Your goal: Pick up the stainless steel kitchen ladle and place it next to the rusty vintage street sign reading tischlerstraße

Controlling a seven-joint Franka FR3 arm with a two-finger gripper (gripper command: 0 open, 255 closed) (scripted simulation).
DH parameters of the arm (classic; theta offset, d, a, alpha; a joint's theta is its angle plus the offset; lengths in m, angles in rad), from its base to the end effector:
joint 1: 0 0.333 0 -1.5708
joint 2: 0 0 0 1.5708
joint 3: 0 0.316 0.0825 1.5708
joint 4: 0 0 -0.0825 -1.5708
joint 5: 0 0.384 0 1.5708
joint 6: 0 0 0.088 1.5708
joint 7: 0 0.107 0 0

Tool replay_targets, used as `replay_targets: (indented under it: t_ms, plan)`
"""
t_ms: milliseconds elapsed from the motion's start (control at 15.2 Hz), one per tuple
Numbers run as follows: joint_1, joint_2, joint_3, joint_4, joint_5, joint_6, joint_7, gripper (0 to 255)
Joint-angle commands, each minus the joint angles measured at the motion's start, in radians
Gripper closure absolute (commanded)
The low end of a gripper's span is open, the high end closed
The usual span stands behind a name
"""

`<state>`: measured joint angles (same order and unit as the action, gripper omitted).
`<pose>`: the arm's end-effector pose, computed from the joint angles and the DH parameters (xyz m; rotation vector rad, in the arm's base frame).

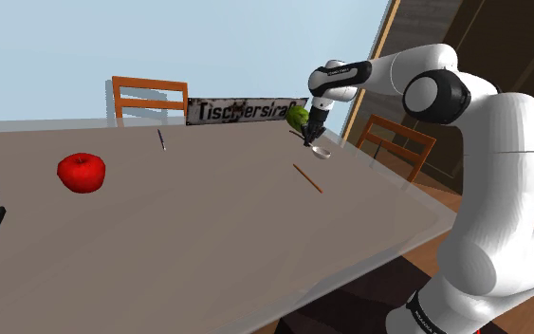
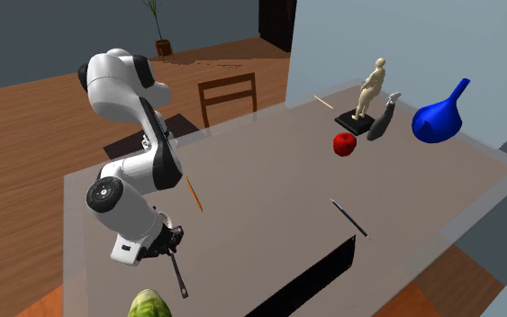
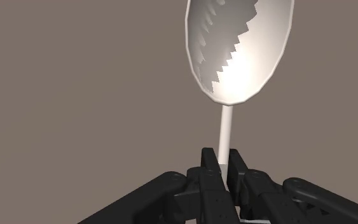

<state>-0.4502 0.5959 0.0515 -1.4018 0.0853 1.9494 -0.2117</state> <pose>0.6558 -0.2776 0.3540 -3.0048 0.3450 0.0199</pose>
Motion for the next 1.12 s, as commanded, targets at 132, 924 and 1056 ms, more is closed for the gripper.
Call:
replay_targets:
  t_ms: [132, 924, 1056]
  plan:
    - [0.001, 0.004, 0.000, -0.005, 0.000, 0.010, 0.000, 255]
    - [-0.001, -0.004, 0.000, 0.015, 0.000, -0.019, 0.001, 0]
    - [-0.004, -0.016, -0.001, 0.063, -0.001, -0.079, 0.002, 0]
